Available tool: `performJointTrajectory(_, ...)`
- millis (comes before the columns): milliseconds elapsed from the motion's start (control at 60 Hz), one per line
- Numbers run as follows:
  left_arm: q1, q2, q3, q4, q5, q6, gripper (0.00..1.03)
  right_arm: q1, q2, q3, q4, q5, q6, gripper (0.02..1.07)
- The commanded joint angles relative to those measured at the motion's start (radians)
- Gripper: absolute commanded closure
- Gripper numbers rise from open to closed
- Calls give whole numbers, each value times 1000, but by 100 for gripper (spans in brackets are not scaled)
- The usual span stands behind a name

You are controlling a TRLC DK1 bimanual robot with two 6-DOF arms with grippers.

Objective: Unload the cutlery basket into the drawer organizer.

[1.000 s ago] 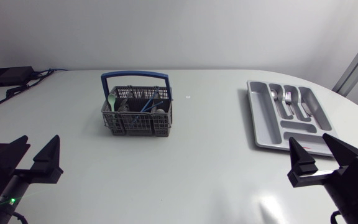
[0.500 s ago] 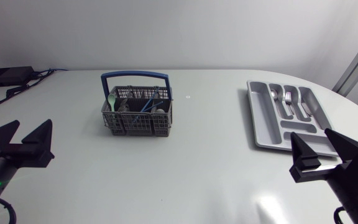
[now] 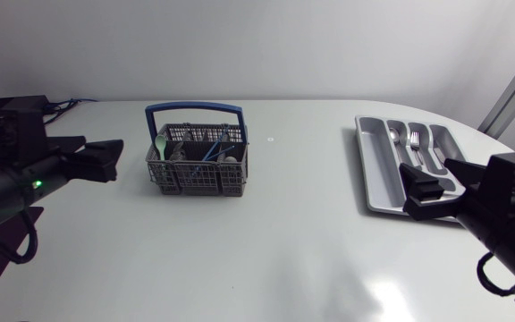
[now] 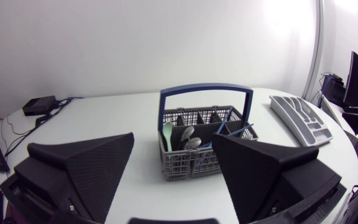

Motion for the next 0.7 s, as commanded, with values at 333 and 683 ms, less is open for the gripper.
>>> performJointTrajectory(333, -67, 432, 320, -141, 46, 305, 16, 156, 386, 322, -284, 36, -23, 7)
performJointTrajectory(683, -64, 642, 422, -93, 338, 492, 22, 185, 561, 457, -454, -252, -202, 7)
